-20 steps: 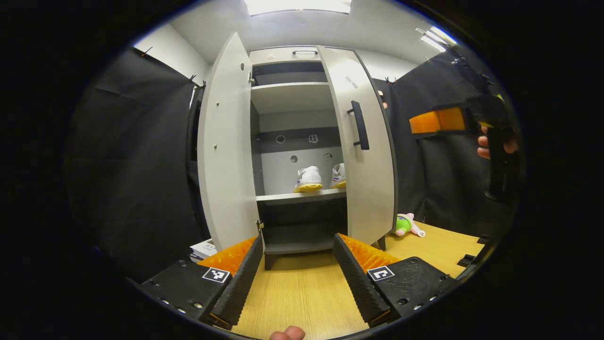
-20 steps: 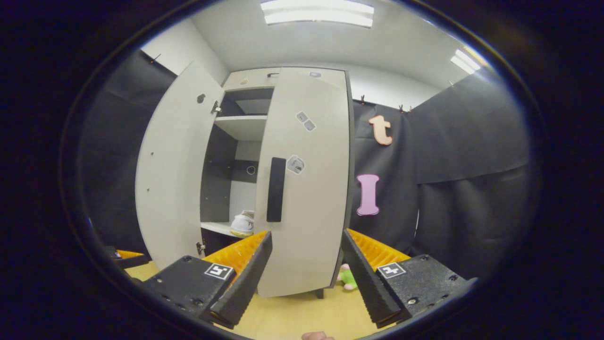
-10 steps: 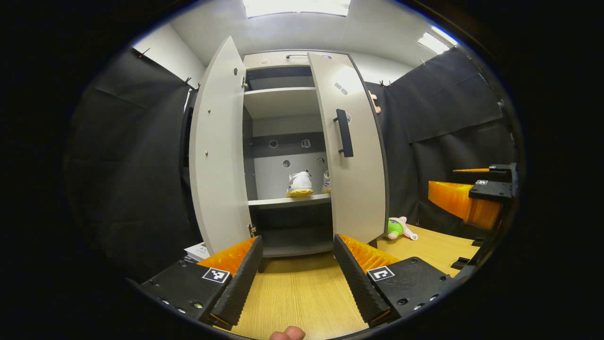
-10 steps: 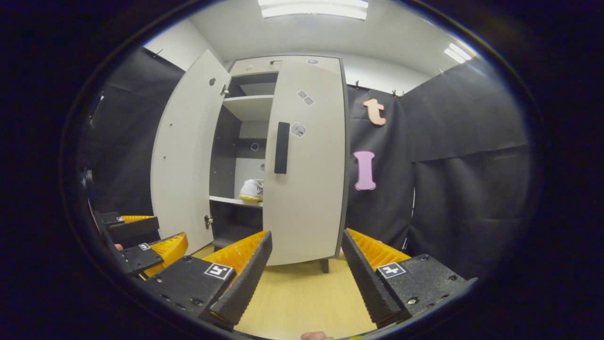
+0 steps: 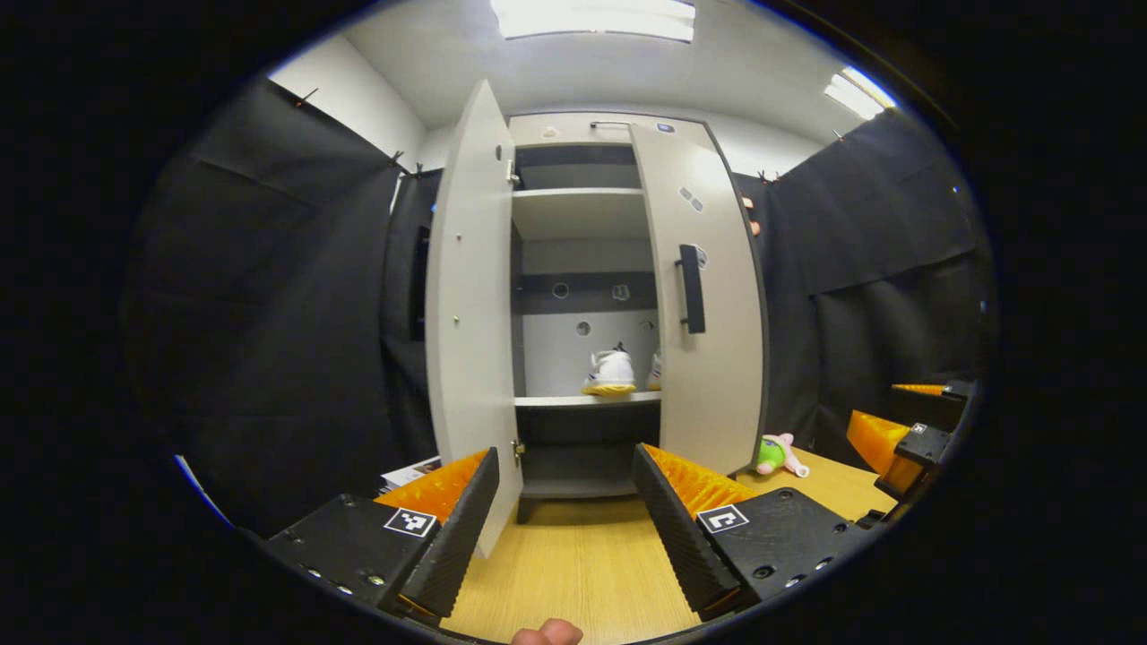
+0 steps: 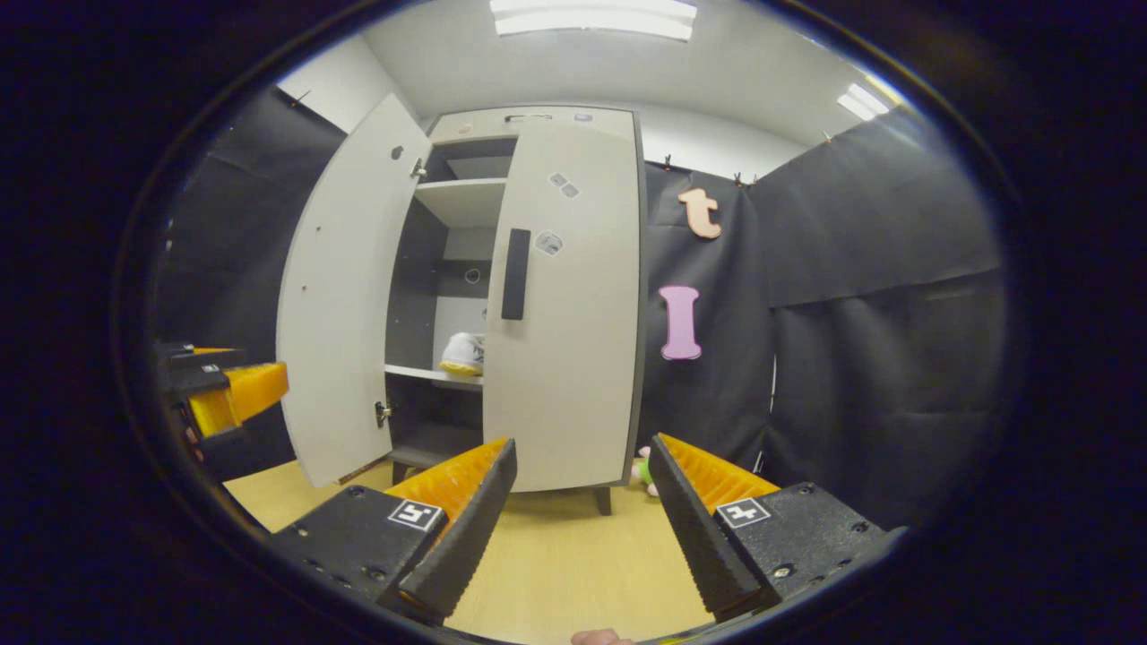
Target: Grab one shoe with the right hand and put it into the shoe cabinet, grab the other shoe with the left hand and put it into the shoe cabinet; then close the right door with the right hand and the left door with the left hand.
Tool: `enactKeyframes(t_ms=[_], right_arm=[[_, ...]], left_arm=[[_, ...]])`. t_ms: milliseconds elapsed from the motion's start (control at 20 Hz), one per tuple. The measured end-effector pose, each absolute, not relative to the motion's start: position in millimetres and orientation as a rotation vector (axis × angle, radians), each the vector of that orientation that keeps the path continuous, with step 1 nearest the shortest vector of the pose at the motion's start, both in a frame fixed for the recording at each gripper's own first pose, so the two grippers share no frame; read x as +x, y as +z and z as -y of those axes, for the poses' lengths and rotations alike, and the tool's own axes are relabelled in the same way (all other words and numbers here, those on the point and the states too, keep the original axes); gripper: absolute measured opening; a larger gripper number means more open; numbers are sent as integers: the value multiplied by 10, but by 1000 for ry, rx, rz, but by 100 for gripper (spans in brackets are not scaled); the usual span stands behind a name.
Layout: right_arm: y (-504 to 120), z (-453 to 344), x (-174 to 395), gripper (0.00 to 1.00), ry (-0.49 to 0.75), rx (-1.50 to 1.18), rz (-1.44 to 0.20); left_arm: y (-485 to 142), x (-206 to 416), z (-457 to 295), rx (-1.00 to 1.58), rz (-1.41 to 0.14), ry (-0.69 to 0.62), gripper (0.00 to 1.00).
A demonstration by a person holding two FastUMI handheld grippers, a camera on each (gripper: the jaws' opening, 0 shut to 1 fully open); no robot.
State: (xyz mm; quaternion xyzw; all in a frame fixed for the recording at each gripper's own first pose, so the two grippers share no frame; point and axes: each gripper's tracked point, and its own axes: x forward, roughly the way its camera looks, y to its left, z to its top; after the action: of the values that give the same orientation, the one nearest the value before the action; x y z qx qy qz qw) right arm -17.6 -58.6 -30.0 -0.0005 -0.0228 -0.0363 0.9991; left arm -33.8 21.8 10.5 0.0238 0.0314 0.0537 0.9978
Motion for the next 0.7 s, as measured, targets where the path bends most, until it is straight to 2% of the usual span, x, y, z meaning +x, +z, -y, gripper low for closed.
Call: enactKeyframes(t_ms=[300, 550, 600, 650, 700], right_arm=[[-117, 568, -127, 96, -67, 6, 85], [-71, 573, -115, 96, -69, 7, 92], [-79, 581, -110, 96, -72, 5, 87], [-92, 583, -111, 96, -74, 3, 82], [-90, 589, -113, 96, -77, 4, 83]], left_arm=[[672, -222, -1443, -11, -18, 290, 90], [965, 306, -2216, -69, -17, 339, 93], [964, 441, -2322, -73, -26, 343, 100], [957, 557, -2418, -79, -36, 344, 93], [950, 671, -2480, -89, -54, 339, 93]])
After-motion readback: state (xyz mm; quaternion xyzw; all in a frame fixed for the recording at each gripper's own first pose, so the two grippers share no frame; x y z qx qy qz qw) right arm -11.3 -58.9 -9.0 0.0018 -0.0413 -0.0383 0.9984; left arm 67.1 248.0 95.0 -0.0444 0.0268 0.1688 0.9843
